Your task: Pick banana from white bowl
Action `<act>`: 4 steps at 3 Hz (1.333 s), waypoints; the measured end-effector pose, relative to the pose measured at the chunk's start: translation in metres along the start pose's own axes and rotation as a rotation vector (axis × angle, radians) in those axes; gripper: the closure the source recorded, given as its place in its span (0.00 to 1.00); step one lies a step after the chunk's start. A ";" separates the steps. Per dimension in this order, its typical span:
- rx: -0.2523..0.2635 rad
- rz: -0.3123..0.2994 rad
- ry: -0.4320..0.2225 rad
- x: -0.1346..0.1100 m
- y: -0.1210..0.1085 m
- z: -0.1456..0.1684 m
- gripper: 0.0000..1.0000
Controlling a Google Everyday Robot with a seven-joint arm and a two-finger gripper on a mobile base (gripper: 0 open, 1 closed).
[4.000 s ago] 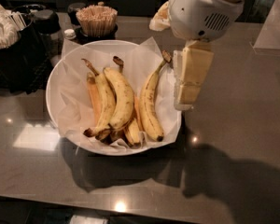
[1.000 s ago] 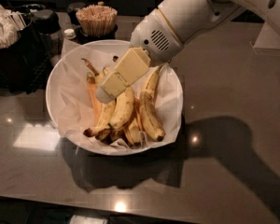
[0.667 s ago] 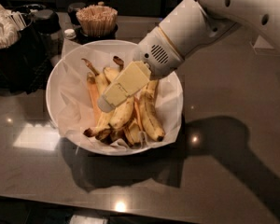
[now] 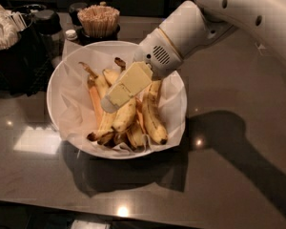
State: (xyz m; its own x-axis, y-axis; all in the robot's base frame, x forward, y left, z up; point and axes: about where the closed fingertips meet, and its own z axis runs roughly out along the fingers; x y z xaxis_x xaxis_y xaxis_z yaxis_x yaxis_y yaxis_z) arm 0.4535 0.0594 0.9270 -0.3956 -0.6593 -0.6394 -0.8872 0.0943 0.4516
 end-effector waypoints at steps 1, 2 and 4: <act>0.063 0.003 0.047 -0.008 -0.019 0.020 0.00; 0.112 -0.003 0.056 -0.017 -0.032 0.029 0.00; 0.109 -0.003 0.056 -0.017 -0.031 0.029 0.19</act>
Offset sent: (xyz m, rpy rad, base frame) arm 0.0109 0.0157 -0.0129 -0.0497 -0.0245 -0.0052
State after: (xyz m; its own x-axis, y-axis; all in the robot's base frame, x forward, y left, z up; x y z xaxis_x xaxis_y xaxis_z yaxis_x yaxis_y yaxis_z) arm 0.4807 0.0892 0.9061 -0.3821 -0.7000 -0.6034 -0.9099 0.1708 0.3780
